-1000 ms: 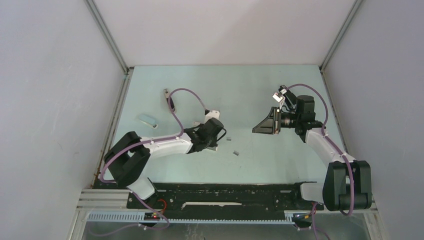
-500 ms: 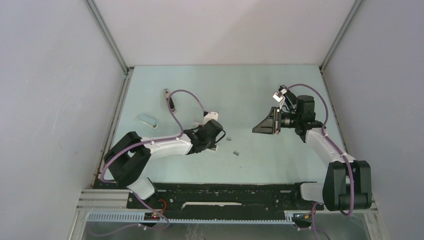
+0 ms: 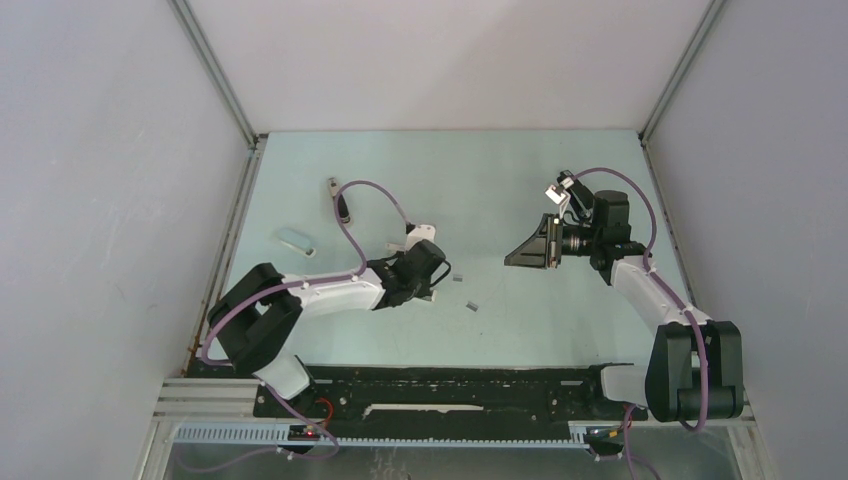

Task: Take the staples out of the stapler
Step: Place the staple in the staple box.

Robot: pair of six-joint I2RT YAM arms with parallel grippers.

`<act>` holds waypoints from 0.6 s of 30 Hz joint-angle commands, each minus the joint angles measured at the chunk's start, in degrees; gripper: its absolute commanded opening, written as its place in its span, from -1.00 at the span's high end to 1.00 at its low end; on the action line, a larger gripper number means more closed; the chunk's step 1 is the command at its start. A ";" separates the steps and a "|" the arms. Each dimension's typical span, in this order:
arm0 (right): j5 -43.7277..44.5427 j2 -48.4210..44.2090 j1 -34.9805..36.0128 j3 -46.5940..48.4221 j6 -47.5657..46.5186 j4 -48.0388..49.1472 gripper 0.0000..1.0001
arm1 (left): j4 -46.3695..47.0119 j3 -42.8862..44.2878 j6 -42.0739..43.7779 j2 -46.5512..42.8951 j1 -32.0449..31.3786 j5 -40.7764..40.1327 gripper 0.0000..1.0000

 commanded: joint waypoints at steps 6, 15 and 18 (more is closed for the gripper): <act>-0.79 -0.59 -0.36 2.03 -0.46 0.77 0.14 | 1.31 -2.23 -1.41 -0.72 0.26 -0.94 0.78; -0.86 -0.68 -0.33 2.08 -0.37 0.79 0.14 | 1.98 -2.26 -1.25 -0.46 0.25 -0.60 0.77; -0.89 -0.67 -0.46 2.03 -0.37 0.78 0.14 | 2.04 -1.96 -1.16 -0.28 0.20 -0.18 0.76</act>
